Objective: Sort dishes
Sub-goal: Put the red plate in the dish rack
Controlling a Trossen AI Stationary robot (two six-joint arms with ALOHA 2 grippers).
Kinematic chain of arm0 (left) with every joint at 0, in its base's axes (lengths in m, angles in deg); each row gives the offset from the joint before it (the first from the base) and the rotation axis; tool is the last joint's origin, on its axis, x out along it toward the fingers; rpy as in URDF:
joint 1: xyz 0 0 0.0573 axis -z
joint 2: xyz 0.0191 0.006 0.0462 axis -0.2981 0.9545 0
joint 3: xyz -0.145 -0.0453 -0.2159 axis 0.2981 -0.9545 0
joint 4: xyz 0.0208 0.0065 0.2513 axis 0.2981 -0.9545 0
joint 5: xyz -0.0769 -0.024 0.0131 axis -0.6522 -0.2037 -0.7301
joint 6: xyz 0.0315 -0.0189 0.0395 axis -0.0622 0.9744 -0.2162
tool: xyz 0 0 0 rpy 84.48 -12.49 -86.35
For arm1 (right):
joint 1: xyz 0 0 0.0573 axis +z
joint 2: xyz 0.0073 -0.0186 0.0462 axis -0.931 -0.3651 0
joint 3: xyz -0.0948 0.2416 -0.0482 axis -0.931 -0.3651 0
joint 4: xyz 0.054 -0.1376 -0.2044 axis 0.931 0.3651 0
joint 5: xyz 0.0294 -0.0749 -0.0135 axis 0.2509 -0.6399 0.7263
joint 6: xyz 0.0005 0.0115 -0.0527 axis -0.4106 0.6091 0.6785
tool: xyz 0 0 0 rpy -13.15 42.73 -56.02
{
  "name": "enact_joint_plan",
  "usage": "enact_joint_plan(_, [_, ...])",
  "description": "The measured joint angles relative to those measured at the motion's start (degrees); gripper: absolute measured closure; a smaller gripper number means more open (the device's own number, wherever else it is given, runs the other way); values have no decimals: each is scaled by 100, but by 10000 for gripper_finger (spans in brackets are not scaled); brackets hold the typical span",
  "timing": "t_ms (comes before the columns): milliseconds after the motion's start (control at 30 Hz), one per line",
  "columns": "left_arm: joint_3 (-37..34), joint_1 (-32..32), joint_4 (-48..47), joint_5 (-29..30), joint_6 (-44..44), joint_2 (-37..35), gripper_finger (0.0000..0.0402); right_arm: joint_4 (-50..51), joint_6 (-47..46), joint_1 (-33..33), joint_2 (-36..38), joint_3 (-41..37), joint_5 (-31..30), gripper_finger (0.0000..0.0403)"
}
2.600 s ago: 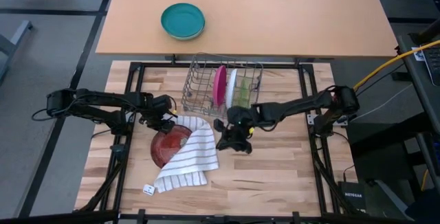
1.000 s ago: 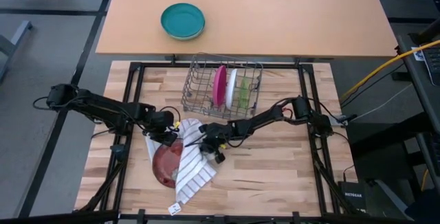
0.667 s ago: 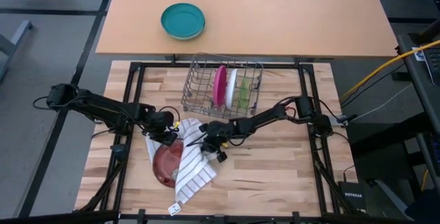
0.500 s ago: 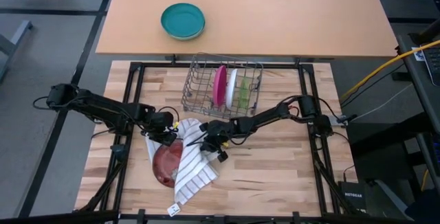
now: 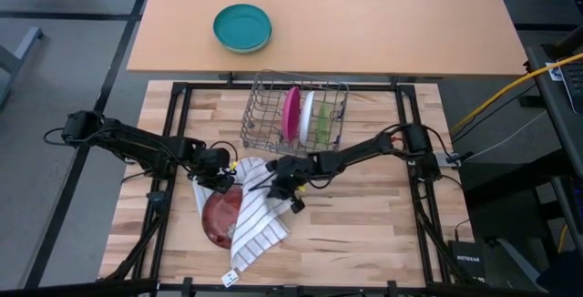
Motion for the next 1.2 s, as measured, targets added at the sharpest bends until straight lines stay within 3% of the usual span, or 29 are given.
enact_joint_plan(167, [0,0,-3,2,1,0,247,-37,-1,386,78,2,551,387])
enact_joint_plan(433, [0,0,25,25,1,0,247,-714,475,1188,-203,4,137,387])
enact_joint_plan(567, [0,0,38,30,13,0,247,-1298,451,1158,-467,12,-25,386])
enact_joint_plan(1000, [0,77,65,79,383,0,247,-1539,456,1118,-982,4,-1335,386])
enact_joint_plan(1200, [-17,253,98,112,668,9,247,-1484,334,798,-983,149,-1461,386])
